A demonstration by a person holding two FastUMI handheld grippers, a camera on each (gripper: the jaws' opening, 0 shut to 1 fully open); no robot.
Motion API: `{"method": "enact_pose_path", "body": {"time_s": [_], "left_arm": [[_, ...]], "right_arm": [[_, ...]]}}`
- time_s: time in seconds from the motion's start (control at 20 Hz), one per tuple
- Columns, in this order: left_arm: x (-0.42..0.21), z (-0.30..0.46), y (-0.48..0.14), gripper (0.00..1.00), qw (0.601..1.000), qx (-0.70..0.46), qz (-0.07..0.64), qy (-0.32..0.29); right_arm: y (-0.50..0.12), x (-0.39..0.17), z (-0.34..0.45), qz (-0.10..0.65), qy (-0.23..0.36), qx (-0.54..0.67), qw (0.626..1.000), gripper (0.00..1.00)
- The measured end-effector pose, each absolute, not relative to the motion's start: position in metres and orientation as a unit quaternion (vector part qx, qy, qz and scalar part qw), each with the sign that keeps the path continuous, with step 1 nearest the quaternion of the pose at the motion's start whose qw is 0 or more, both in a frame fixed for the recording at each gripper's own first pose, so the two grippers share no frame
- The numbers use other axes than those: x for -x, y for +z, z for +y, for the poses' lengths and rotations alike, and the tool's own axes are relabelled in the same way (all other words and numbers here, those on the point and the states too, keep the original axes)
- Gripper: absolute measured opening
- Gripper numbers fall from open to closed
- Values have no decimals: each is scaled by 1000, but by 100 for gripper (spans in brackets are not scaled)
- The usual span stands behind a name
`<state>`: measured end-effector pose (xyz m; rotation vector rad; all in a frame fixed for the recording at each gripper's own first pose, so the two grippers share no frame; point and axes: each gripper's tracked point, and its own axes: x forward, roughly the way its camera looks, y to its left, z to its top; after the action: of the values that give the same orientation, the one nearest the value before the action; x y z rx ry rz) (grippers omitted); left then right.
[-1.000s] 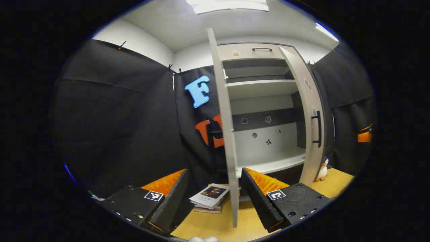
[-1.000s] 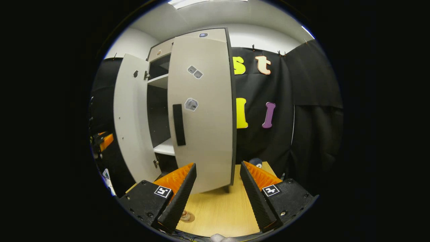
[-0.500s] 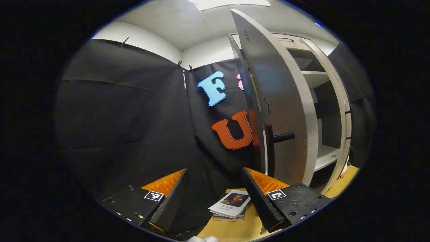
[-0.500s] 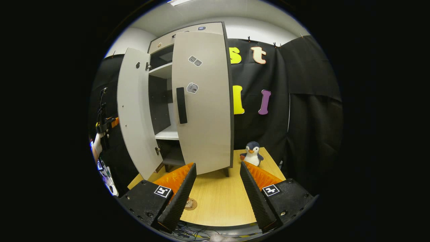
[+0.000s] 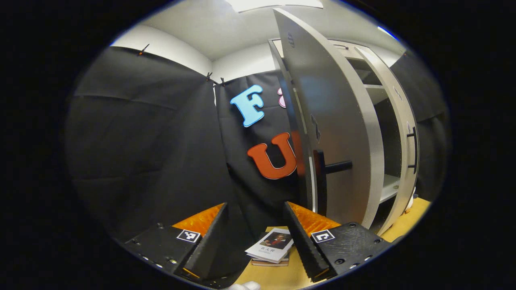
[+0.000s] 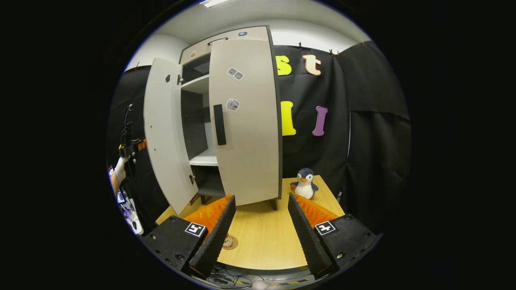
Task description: Grasp the bottle in the cabinet with the left hand and place it on the coaster, then close the right door with the right hand and the left door with the left hand.
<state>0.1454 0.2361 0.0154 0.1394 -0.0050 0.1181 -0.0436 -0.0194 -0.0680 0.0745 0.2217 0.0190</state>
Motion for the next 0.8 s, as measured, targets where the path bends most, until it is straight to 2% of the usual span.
{"method": "enact_pose_path", "body": {"time_s": [0.1,0.15,0.3,0.35,0.4,0.8], "left_arm": [[-144,234,16,77,994,-85,1,63],[-144,232,17,81,994,-85,2,62],[-141,213,16,81,996,-67,3,51],[-140,204,16,77,997,-64,2,46],[-139,195,18,81,997,-63,1,41],[-146,113,18,81,1000,-12,9,14]], "right_arm": [[-72,45,-20,114,14,-41,993,81],[-74,46,-20,116,17,-43,992,81],[-75,49,-26,117,20,-44,992,81],[-75,50,-29,116,20,-45,992,81],[-74,51,-33,114,20,-47,992,81],[-66,52,-81,110,21,-56,992,81]]}}
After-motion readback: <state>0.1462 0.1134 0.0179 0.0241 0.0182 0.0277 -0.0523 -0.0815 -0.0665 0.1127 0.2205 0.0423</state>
